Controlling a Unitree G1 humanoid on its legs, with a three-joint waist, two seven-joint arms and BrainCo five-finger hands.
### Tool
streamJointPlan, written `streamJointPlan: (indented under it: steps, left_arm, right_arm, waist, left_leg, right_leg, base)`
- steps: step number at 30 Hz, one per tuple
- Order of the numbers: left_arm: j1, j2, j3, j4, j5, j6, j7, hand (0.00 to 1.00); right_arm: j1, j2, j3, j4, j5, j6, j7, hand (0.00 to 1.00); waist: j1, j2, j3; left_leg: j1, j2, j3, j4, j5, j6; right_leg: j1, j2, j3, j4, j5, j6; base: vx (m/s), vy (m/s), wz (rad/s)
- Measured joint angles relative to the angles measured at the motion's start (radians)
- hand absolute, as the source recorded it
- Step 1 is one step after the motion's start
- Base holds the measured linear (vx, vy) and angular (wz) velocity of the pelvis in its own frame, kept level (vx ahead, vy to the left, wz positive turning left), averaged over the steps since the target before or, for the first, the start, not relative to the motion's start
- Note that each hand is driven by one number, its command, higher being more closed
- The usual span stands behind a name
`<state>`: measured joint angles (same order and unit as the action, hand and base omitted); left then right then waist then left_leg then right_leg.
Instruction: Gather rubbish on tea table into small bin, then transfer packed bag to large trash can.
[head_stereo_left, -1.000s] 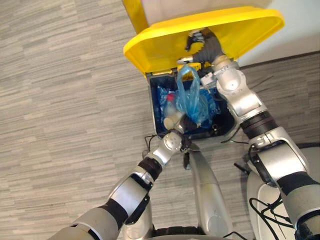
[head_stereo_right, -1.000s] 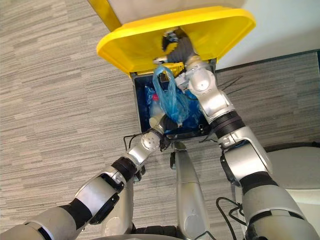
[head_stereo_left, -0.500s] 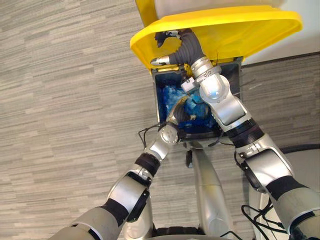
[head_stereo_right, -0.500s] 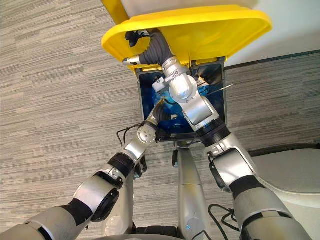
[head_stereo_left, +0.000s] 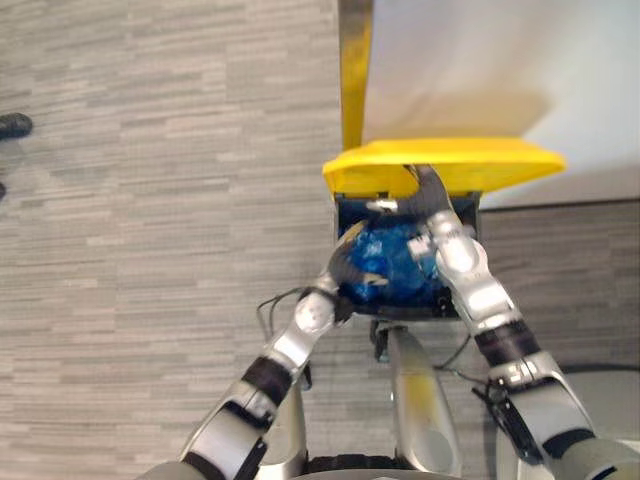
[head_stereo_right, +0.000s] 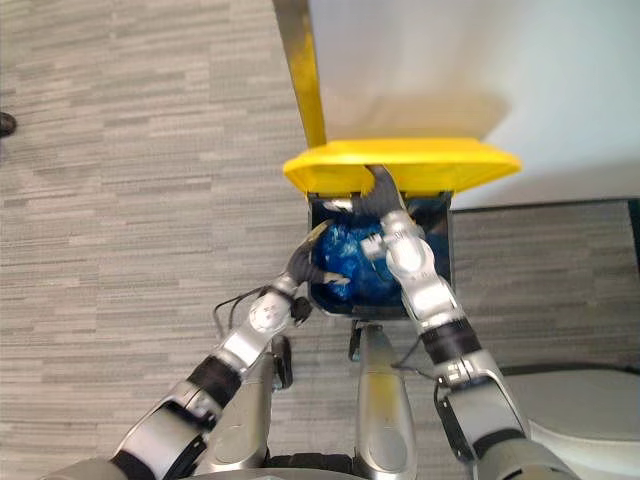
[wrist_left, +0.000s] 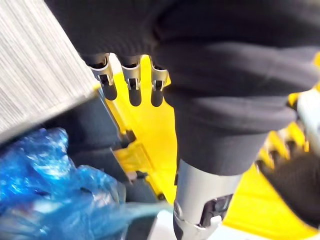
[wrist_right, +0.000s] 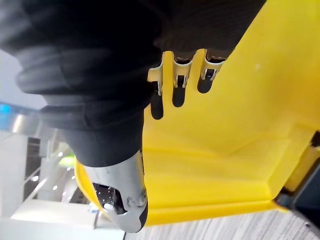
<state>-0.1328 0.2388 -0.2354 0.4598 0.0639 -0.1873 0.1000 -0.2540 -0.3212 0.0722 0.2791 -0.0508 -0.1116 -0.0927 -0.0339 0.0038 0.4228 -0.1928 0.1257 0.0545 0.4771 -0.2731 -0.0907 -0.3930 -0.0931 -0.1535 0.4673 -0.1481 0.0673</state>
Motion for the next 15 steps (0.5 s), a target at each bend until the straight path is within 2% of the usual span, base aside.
streamJointPlan:
  steps: [2,3,5,6,7,9,10,11,12,14,15]
  left_arm:
    - [0.111,0.034,0.079,-0.009,-0.023,-0.006,-0.017,0.00]
    - [0.182,0.051,0.122,-0.030,-0.046,-0.006,-0.033,0.00]
    - [0.246,0.062,0.169,-0.049,-0.072,-0.006,-0.050,0.00]
    - [0.283,0.059,0.202,-0.059,-0.074,-0.006,-0.062,0.00]
    - [0.320,0.058,0.241,-0.063,-0.075,-0.004,-0.076,0.00]
    - [0.367,0.056,0.280,-0.066,-0.074,0.006,-0.087,0.00]
    - [0.401,0.046,0.299,-0.071,-0.074,0.008,-0.098,0.00]
    - [0.404,0.045,0.302,-0.071,-0.074,0.008,-0.098,0.00]
    - [0.427,0.033,0.348,-0.084,-0.073,0.015,-0.100,0.00]
    - [0.444,-0.010,0.349,-0.089,-0.070,0.018,-0.123,0.00]
    - [0.443,-0.019,0.350,-0.091,-0.070,0.018,-0.124,0.00]
  right_arm:
    - [0.082,0.001,-0.002,0.025,-0.002,-0.001,0.012,0.00]
    - [0.134,0.002,-0.007,0.033,-0.022,-0.001,0.027,0.00]
    - [0.197,0.009,-0.031,0.048,-0.044,-0.001,0.048,0.00]
    - [0.237,0.023,-0.045,0.058,-0.059,0.000,0.061,0.00]
    - [0.269,0.046,-0.058,0.058,-0.071,-0.001,0.082,0.00]
    - [0.346,0.074,-0.079,0.060,-0.077,-0.002,0.102,0.00]
    - [0.403,0.090,-0.093,0.062,-0.077,-0.002,0.119,0.00]
    - [0.411,0.092,-0.094,0.063,-0.077,-0.002,0.120,0.00]
    - [0.471,0.108,-0.129,0.065,-0.078,-0.002,0.122,0.00]
    - [0.514,0.105,-0.196,0.093,-0.078,-0.001,0.121,0.00]
    - [0.517,0.101,-0.206,0.104,-0.078,-0.002,0.121,0.00]
  waist:
    - [0.006,-0.013,-0.030]
    - [0.012,-0.020,-0.050]
    - [0.020,-0.031,-0.068]
    - [0.025,-0.036,-0.084]
    - [0.021,-0.047,-0.091]
    - [0.017,-0.059,-0.122]
    - [0.019,-0.056,-0.155]
    - [0.019,-0.056,-0.158]
    - [0.016,-0.082,-0.189]
    - [0.020,-0.071,-0.254]
    - [0.019,-0.070,-0.263]
  left_leg:
    - [0.034,0.000,0.015,-0.014,-0.003,0.008]
    - [0.046,0.001,0.028,-0.015,-0.002,0.007]
    - [0.052,0.004,0.043,-0.031,0.021,0.027]
    - [0.064,0.012,0.062,-0.082,0.052,0.035]
    - [0.092,0.013,0.078,-0.130,0.079,0.037]
    - [0.122,0.024,0.089,-0.186,0.106,0.024]
    - [0.115,0.035,0.090,-0.203,0.116,0.010]
    - [0.114,0.037,0.090,-0.205,0.117,0.008]
    - [0.113,0.044,0.094,-0.243,0.143,-0.019]
    - [0.121,0.048,0.106,-0.367,0.212,-0.015]
    - [0.122,0.049,0.118,-0.383,0.221,-0.020]
  right_leg:
    - [0.032,0.001,-0.003,-0.030,0.007,0.001]
    - [0.042,0.004,-0.001,-0.052,0.022,-0.011]
    - [0.052,0.004,0.007,-0.099,0.042,0.016]
    - [0.051,-0.008,-0.010,-0.100,0.047,0.017]
    - [0.032,-0.028,-0.013,0.046,0.032,-0.010]
    - [0.061,-0.056,-0.014,0.219,0.007,-0.022]
    - [0.099,-0.071,-0.013,0.262,0.012,-0.024]
    - [0.105,-0.072,-0.012,0.263,0.010,-0.024]
    - [0.145,-0.053,-0.031,0.170,-0.016,-0.002]
    - [0.179,0.003,-0.027,-0.042,-0.014,-0.004]
    - [0.192,0.011,-0.020,-0.095,-0.012,-0.007]
  base:
    - [-0.01,0.065,-0.16]
    - [0.01,0.069,-0.25]
    - [-0.01,0.025,-0.20]
    - [-0.08,-0.029,-0.23]
    - [-0.08,-0.036,-0.26]
    - [-0.04,-0.047,-0.22]
    - [0.01,-0.100,-0.17]
    - [0.02,-0.172,-0.26]
    - [0.00,-0.153,-0.36]
    - [0.02,-0.144,-0.57]
    - [0.03,-0.142,-0.58]
